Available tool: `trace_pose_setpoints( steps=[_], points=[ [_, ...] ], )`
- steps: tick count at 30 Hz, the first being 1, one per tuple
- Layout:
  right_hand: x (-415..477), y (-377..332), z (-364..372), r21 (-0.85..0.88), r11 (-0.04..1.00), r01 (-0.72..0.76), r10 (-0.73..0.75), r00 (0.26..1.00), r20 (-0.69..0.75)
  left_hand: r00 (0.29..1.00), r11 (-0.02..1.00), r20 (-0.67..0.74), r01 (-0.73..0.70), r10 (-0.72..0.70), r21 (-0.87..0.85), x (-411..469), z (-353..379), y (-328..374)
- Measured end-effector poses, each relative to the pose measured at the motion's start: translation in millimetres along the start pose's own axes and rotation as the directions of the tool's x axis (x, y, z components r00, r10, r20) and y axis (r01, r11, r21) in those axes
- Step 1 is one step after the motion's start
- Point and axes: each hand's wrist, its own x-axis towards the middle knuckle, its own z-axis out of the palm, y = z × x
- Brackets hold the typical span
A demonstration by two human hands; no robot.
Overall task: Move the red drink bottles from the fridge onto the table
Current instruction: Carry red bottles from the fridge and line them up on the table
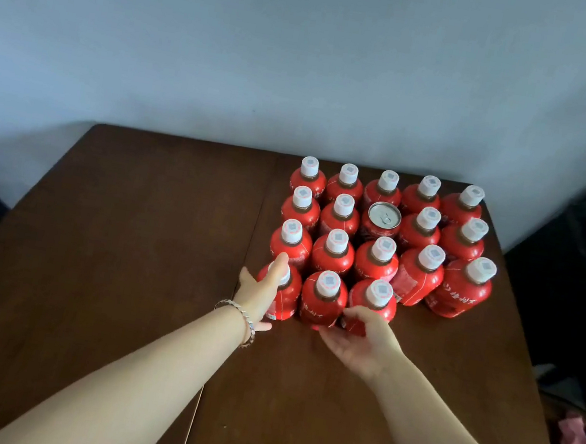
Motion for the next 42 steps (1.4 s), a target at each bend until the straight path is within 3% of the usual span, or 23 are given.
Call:
trace_pose_setpoints(
  steps=[4,8,14,17,21,27,29,31,32,33,34,35,36,37,39,40,42],
  points=[
    [-10.1,6.5,-24.2,-0.432,0.902,-0.025,-0.013,0.996,-0.085,0.979,0.951,-0.166,-0.062,0.117,0.303,-23.3,-3.8,-18.3],
    [-45.7,-4.7,-32.2,-0.760,0.644,0.082,-0.205,0.976,-0.068,0.946,0.785,0.126,-0.320,0.300,0.530,-62.4,-0.8,-22.5],
    [-120.6,-9.7,-42.4,-0.880,0.423,0.219,-0.379,0.924,0.048,0.828,0.338,0.501,-0.561,0.254,0.756,-120.0,11.6,4.8],
    [-155.3,-0.8,-56.6,-0.938,0.296,0.182,-0.455,0.890,0.029,0.735,0.109,0.633,-0.669,0.242,0.735,-150.2,20.1,12.0],
    [-207.7,18.3,-86.8,-0.965,0.240,0.109,-0.537,0.843,-0.038,0.617,-0.142,0.769,-0.757,0.166,0.638,-193.8,38.3,7.7],
    [-316.5,61.5,-178.7,-0.974,0.228,0.010,-0.751,0.638,-0.169,0.337,-0.317,0.942,-0.893,-0.002,0.319,-304.3,98.0,-39.2],
    [-350.7,78.7,-197.9,-0.973,0.231,-0.005,-0.772,0.607,-0.187,0.250,-0.370,0.968,-0.902,-0.030,0.221,-339.1,116.0,-52.5],
    [-401.0,105.7,-242.8,-0.969,0.167,-0.181,-0.749,0.616,-0.244,0.132,-0.412,0.987,-0.907,-0.097,0.081,-393.6,144.9,-83.7],
    [-427.5,116.8,-258.0,-0.948,0.174,-0.266,-0.760,0.576,-0.301,0.074,-0.422,0.991,-0.906,-0.114,0.019,-415.0,155.1,-97.1],
    [-449.1,127.6,-273.7,-0.921,0.277,-0.273,-0.744,0.545,-0.386,0.016,-0.430,0.990,-0.902,-0.137,-0.044,-435.1,163.1,-110.2],
    [-470.4,145.4,-292.8,-0.837,0.514,-0.188,-0.653,0.546,-0.524,-0.067,-0.440,0.983,-0.888,-0.169,-0.136,-462.9,174.1,-130.4],
    [-491.4,164.0,-308.2,-0.808,0.585,-0.066,-0.687,0.490,-0.537,-0.130,-0.453,0.974,-0.868,-0.187,-0.203,-488.1,181.8,-147.6],
    [-508.5,180.4,-337.9,-0.839,0.539,-0.074,-0.789,0.303,-0.534,-0.189,-0.463,0.961,-0.846,-0.203,-0.264,-512.7,188.9,-166.5],
    [-530.5,199.0,-356.5,-0.825,0.546,-0.145,-0.796,0.217,-0.565,-0.245,-0.471,0.943,-0.820,-0.226,-0.327,-538.9,194.9,-187.9],
    [-579.0,248.1,-389.5,-0.795,0.540,-0.275,-0.790,0.160,-0.592,-0.338,-0.460,0.895,-0.770,-0.293,-0.441,-594.0,202.2,-238.3],
    [-606.3,277.4,-408.3,-0.756,0.584,-0.296,-0.763,0.115,-0.636,-0.384,-0.449,0.860,-0.738,-0.335,-0.504,-626.7,204.7,-272.1],
    [-645.3,321.0,-445.4,-0.696,0.655,-0.295,-0.714,0.061,-0.698,-0.418,-0.448,0.818,-0.689,-0.396,-0.569,-677.1,208.6,-321.0]
  ],
)
